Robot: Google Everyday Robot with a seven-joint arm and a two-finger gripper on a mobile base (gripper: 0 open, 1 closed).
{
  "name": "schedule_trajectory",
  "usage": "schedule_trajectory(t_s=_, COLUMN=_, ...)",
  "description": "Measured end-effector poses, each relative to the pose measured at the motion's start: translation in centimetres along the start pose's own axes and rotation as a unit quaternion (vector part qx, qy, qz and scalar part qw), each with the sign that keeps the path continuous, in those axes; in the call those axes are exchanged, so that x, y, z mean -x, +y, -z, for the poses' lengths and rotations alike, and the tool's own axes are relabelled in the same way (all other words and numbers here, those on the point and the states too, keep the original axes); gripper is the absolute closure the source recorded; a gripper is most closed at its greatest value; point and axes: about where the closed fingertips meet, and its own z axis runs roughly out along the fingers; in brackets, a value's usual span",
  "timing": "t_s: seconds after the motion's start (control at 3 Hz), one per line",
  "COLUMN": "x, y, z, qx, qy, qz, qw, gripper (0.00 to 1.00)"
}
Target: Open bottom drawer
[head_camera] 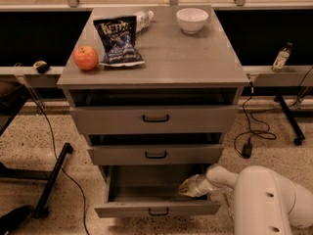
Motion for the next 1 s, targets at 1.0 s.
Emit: schedule_trajectory(t_s=1.0, x=1.5, y=8.3, z=-0.7, qx=0.159, qy=0.002, qz=0.072, qw=0.9846, gripper=0.9)
